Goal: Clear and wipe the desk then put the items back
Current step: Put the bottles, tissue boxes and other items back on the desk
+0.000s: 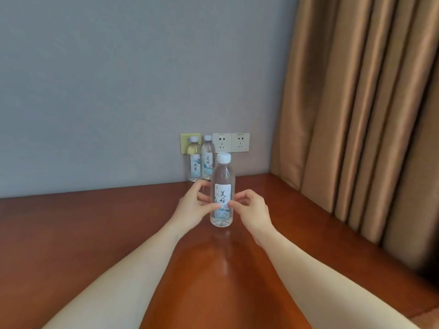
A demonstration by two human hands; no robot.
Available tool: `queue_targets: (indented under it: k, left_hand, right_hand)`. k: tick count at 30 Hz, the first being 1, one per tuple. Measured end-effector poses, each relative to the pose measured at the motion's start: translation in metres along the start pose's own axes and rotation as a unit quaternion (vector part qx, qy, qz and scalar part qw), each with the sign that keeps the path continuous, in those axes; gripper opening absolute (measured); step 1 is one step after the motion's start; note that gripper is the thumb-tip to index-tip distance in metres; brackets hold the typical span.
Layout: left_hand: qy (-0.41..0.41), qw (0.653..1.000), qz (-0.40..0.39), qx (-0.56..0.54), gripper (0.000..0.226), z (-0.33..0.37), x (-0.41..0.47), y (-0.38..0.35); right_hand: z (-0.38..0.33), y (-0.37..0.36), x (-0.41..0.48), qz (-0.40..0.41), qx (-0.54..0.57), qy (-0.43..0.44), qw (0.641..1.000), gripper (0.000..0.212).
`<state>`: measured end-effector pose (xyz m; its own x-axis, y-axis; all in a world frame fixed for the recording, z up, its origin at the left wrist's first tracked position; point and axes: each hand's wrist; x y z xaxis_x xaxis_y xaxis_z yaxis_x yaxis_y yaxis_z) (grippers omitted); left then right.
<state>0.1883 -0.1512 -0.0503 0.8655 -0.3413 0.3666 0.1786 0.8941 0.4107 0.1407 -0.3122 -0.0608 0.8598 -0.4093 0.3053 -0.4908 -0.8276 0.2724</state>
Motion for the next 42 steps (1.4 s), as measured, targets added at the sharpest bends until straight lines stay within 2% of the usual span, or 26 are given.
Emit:
queue_targets:
  k: [10, 18, 31, 42]
  left_hand:
    - [0.009, 1.000, 0.012, -0.024, 0.049, -0.045, 0.043, 0.007]
    - [0.017, 0.998, 0.056, -0.011, 0.046, -0.070, 0.098, -0.002]
    - [0.060, 0.993, 0.083, 0.064, 0.039, -0.103, 0.177, 0.001]
    - [0.081, 0.987, 0.094, 0.098, 0.033, -0.117, 0.212, 0.002]
  right_hand:
    - [0.026, -0.044, 0.046, -0.006, 0.011, 0.020, 1.000, 0.012]
    - [0.041, -0.068, 0.104, -0.034, -0.001, 0.038, 0.999, 0.031]
    - [0.061, -0.102, 0.186, -0.024, -0.049, 0.057, 0.997, 0.028]
    - [0.066, -0.119, 0.221, -0.036, -0.035, 0.049, 0.998, 0.023]
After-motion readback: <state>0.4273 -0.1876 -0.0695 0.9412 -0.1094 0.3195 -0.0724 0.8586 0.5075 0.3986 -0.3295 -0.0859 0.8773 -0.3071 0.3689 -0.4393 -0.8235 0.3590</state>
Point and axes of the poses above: each hand's wrist, its own x-axis towards the middle knuckle, its own y-axis out of the back of the hand, z = x × y, and after that the axes turned 1 degree about -x, right-handed
